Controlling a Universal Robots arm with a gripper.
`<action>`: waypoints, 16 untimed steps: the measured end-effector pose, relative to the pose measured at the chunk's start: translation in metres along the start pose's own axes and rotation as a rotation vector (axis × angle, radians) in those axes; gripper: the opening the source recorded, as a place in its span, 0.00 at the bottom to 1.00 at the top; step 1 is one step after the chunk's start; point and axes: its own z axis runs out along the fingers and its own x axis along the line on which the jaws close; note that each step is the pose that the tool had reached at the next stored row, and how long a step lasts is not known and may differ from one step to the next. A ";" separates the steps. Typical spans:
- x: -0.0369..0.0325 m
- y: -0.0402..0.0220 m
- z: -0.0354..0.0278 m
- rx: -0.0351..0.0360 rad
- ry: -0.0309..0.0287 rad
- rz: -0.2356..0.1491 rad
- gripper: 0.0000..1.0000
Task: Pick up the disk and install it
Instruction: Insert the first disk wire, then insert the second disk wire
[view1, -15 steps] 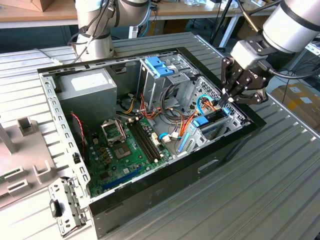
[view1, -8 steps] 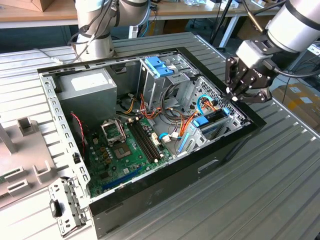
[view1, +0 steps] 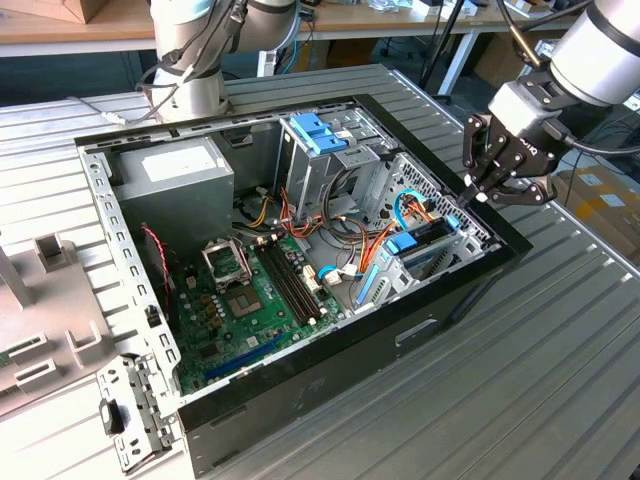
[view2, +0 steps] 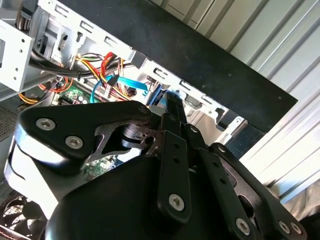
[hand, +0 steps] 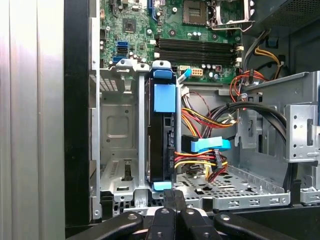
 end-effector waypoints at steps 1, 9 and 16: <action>0.0000 0.0000 0.0000 0.0000 0.0000 0.000 0.11; 0.0004 0.0000 0.0000 0.0000 0.0000 0.000 0.11; 0.0005 0.0114 0.0001 0.0000 -0.0001 0.000 0.11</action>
